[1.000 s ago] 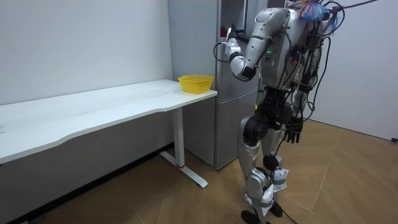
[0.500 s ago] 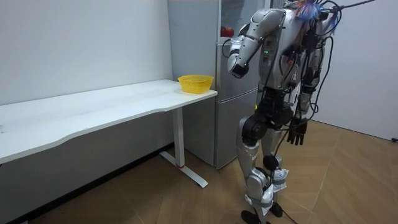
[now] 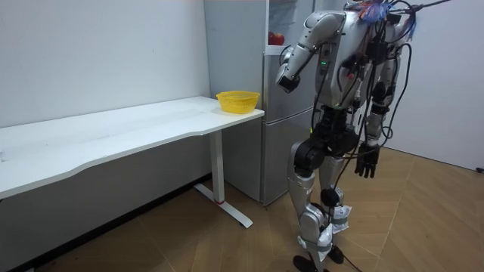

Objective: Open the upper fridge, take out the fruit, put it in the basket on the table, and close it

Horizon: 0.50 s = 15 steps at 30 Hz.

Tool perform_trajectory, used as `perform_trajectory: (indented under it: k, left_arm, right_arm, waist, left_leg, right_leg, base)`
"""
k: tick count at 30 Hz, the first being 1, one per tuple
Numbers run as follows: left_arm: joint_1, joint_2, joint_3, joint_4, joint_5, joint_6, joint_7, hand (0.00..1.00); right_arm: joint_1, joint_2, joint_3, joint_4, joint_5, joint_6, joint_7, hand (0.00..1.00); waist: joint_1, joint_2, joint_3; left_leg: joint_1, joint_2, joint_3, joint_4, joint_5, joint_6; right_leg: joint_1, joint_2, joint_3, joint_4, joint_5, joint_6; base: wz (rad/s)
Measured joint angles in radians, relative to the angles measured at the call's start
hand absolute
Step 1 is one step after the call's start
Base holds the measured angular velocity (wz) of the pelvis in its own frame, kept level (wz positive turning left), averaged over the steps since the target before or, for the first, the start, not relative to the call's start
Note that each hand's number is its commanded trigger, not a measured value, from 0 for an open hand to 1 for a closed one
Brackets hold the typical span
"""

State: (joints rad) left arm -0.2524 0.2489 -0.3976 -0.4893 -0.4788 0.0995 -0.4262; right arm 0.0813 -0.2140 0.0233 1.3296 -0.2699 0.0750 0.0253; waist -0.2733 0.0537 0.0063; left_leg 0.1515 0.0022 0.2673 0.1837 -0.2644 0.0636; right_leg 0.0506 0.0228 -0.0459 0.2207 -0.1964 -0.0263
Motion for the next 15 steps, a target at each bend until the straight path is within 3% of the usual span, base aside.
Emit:
perform_trajectory:
  k: [15]
  left_arm:
    - [0.0,-0.006,0.0,0.014,-0.001,0.0,-0.049,0.0]
  right_arm:
    - [0.0,0.0,-0.001,0.001,0.034,-0.013,0.003,0.0]
  waist:
    - [-0.021,-0.001,-0.0003]
  left_leg:
    - [0.001,0.002,0.014,0.004,0.0,0.0]
  right_leg:
    - [-0.001,0.003,0.013,-0.002,0.001,-0.001]
  base:
    - [-0.02]
